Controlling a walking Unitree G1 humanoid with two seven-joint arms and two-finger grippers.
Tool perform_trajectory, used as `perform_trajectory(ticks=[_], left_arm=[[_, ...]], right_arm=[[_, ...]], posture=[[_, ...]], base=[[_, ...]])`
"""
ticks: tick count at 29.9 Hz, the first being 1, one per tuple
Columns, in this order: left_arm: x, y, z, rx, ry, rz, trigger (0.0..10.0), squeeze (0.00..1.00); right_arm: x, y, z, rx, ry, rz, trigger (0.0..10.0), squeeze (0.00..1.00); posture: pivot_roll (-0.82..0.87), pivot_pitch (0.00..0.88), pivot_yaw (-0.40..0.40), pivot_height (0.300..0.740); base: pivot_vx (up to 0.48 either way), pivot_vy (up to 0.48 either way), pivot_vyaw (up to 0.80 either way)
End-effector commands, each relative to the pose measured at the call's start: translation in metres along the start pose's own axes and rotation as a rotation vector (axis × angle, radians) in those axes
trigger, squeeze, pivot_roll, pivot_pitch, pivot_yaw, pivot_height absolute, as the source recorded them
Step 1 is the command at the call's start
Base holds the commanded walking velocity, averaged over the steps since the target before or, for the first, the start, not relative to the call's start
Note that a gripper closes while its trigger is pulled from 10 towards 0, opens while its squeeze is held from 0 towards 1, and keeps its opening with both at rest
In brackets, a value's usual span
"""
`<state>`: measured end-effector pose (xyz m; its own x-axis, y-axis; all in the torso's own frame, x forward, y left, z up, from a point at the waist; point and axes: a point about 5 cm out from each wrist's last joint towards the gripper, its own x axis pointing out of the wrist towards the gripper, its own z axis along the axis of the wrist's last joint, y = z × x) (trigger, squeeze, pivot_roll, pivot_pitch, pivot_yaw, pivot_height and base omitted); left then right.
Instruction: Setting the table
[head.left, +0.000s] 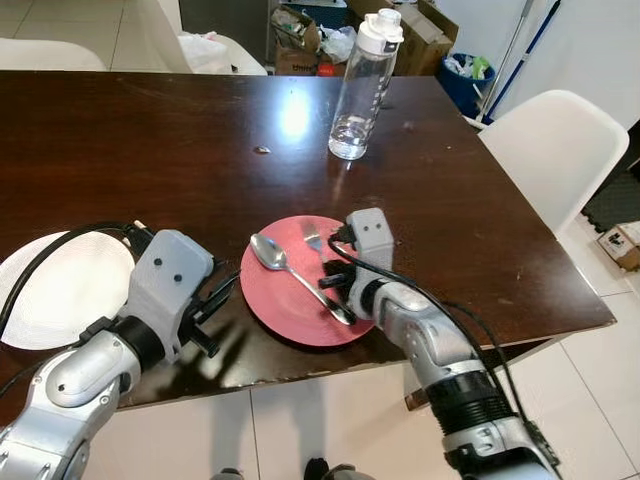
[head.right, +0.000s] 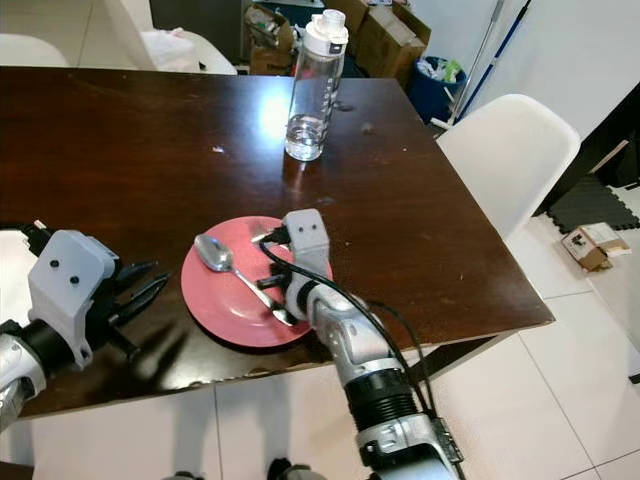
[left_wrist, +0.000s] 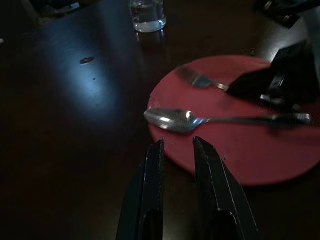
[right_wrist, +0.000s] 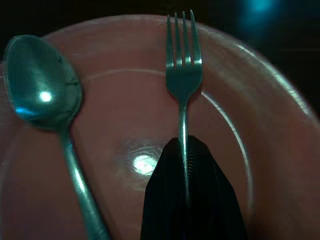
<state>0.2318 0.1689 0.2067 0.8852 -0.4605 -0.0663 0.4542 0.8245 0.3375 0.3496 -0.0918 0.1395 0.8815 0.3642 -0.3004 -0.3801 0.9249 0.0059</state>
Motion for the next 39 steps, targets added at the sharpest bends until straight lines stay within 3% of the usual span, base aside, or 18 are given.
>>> perform_trajectory(ticks=[1, 4, 6, 12, 16, 20, 21, 24, 27, 29, 34, 39], left_arm=[[0.001, -0.003, -0.002, -0.002, 0.004, -0.016, 10.0, 0.00], [0.002, -0.003, -0.002, -0.002, 0.004, -0.015, 10.0, 0.00], [0.003, -0.003, -0.002, -0.001, 0.002, -0.013, 10.0, 0.00], [0.010, 0.002, -0.005, -0.023, 0.004, 0.054, 10.0, 0.00], [0.012, 0.013, -0.007, -0.117, -0.006, 0.169, 10.0, 0.00], [0.012, 0.024, -0.014, -0.172, 0.006, 0.276, 10.0, 0.00], [0.010, 0.030, -0.021, -0.194, 0.025, 0.350, 10.0, 0.00], [0.006, 0.033, -0.031, -0.167, 0.045, 0.436, 10.0, 0.00], [0.003, 0.034, -0.037, -0.183, 0.056, 0.478, 10.0, 0.00], [0.000, 0.036, -0.045, -0.213, 0.045, 0.571, 10.0, 0.00], [0.000, 0.042, -0.038, -0.268, -0.045, 0.694, 10.0, 0.00], [0.005, 0.044, -0.031, -0.243, -0.084, 0.709, 10.0, 0.00]], right_arm=[[-0.005, -0.011, 0.004, -0.044, -0.044, -0.057, 10.0, 0.00], [-0.008, -0.012, 0.016, -0.069, -0.110, -0.062, 10.0, 0.00], [-0.017, -0.013, 0.044, -0.115, -0.268, -0.060, 10.0, 0.00], [-0.034, 0.000, 0.059, -0.023, -0.454, 0.040, 10.0, 0.00], [-0.038, 0.007, 0.052, 0.055, -0.473, 0.060, 10.0, 0.00], [-0.040, 0.008, 0.042, 0.070, -0.479, 0.033, 10.0, 0.00], [-0.042, 0.008, 0.036, 0.074, -0.488, 0.015, 10.0, 0.00], [-0.045, 0.007, 0.034, 0.063, -0.511, -0.004, 10.0, 0.00], [-0.047, 0.008, 0.034, 0.037, -0.523, -0.008, 10.0, 0.00], [-0.050, 0.007, 0.034, 0.004, -0.535, -0.020, 10.0, 0.00], [-0.055, -0.001, 0.032, -0.020, -0.538, -0.038, 10.0, 0.00], [-0.055, -0.006, 0.033, -0.033, -0.540, -0.042, 10.0, 0.00]], posture=[[0.13, 0.141, -0.066, 0.740], [0.13, 0.141, -0.066, 0.740], [0.13, 0.138, -0.056, 0.740], [0.13, 0.134, -0.041, 0.740], [0.12, 0.129, -0.034, 0.740], [0.12, 0.126, -0.032, 0.740], [0.11, 0.123, -0.031, 0.740], [0.11, 0.122, -0.030, 0.740], [0.09, 0.111, -0.028, 0.740], [0.07, 0.092, -0.036, 0.740], [0.05, 0.075, -0.061, 0.740], [0.04, 0.061, -0.072, 0.740]], base=[[0.000, 0.000, 0.00], [0.000, 0.000, 0.00], [0.000, 0.000, 0.00], [0.000, 0.000, 0.00], [0.000, 0.000, 0.00], [0.000, 0.000, 0.00], [0.000, 0.000, 0.00], [0.000, 0.000, 0.00], [0.000, 0.000, 0.00], [0.000, 0.000, 0.00], [0.000, 0.000, 0.00], [0.000, 0.000, 0.00]])
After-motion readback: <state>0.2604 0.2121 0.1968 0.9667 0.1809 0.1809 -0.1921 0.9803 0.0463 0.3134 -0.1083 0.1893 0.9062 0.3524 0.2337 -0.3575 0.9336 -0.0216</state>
